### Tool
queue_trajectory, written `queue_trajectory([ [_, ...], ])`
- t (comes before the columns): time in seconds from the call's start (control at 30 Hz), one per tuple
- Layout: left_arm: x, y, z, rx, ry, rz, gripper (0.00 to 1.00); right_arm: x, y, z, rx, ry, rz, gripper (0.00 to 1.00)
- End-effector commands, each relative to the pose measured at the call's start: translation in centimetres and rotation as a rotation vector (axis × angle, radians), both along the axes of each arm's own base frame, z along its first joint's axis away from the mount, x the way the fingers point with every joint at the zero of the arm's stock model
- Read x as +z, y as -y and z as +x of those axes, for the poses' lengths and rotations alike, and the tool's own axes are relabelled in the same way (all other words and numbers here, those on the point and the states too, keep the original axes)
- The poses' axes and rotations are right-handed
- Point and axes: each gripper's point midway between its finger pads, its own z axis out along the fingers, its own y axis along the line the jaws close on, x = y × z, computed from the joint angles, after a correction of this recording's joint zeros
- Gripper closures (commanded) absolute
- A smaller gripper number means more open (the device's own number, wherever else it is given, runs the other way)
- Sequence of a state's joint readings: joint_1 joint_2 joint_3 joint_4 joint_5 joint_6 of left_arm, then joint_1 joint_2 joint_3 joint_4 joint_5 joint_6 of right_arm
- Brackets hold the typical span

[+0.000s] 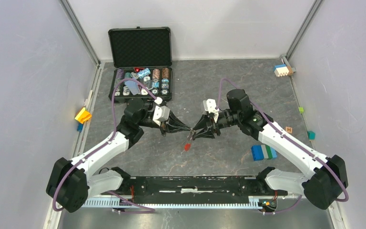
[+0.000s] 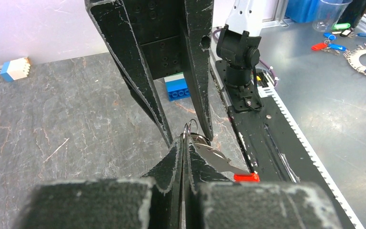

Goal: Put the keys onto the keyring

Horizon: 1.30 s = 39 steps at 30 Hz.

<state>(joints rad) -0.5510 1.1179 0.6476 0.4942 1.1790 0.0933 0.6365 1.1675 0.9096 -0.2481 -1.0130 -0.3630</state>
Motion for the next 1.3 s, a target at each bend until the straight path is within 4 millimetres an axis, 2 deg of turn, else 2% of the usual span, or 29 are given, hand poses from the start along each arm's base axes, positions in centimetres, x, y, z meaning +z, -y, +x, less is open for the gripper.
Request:
queue_trajectory([
  [0.0, 1.0, 0.1, 0.5, 0.020, 0.018, -0.028, 0.98, 1.2, -0.5, 0.3, 0.014, 0.021, 0.037, 0.61],
  [0.23, 0.7, 0.0, 0.7, 0.035, 0.022, -0.018, 0.98, 0.9, -0.3, 0.4, 0.007, 0.035, 0.028, 0.76],
  [0.67, 1.9, -0.6, -0.2, -0.003, 0.041, -0.058, 0.98, -0.7, 0.1, 0.6, -0.010, 0.042, -0.012, 0.82],
  [0.97, 1.8, -0.7, -0.7, -0.022, 0.023, -0.061, 0.98, -1.1, -0.1, 0.7, -0.009, 0.019, -0.013, 0.99],
  [1.27, 2.6, -0.7, -0.9, -0.029, 0.024, -0.095, 0.98, -2.1, -0.2, 0.8, -0.020, -0.006, -0.019, 1.00],
])
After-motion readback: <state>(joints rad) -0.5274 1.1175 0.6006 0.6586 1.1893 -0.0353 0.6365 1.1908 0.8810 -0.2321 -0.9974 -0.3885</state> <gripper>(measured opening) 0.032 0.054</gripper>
